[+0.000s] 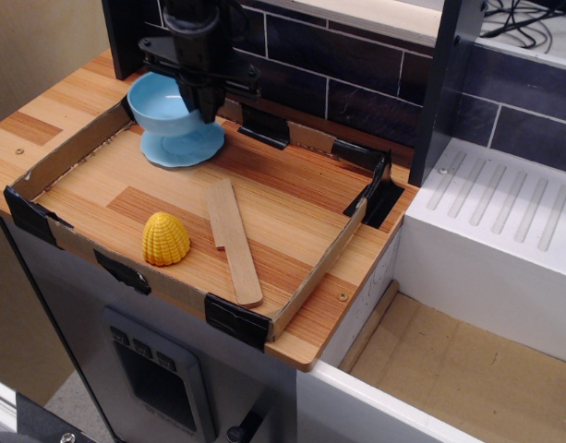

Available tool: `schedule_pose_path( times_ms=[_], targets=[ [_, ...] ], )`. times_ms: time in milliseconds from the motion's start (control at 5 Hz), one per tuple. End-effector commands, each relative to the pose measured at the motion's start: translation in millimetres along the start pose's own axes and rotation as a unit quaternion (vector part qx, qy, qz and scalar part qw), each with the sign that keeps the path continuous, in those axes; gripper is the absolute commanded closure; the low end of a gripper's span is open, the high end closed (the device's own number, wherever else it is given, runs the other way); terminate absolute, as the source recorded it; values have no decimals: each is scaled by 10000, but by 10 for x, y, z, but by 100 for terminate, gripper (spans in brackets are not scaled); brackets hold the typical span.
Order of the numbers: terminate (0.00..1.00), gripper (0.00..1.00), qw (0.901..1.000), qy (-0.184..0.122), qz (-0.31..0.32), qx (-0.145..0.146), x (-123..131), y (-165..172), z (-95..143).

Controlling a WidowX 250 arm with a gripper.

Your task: Put bowl on plate

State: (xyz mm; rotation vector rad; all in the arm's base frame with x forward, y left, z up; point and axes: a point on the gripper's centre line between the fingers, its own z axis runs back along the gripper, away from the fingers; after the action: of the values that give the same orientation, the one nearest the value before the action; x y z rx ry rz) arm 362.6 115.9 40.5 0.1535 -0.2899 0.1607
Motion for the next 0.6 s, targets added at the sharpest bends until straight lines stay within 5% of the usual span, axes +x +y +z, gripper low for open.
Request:
schedule_pose_path(
  times_ms=[0,200,400],
  targets=[
    [0,100,9995,-108,21,287,51,-17,-18],
    [0,0,9985,-63,206,512,34,-15,-32],
    [0,0,9970,-63,319,703,80,-1,-51]
  ],
)
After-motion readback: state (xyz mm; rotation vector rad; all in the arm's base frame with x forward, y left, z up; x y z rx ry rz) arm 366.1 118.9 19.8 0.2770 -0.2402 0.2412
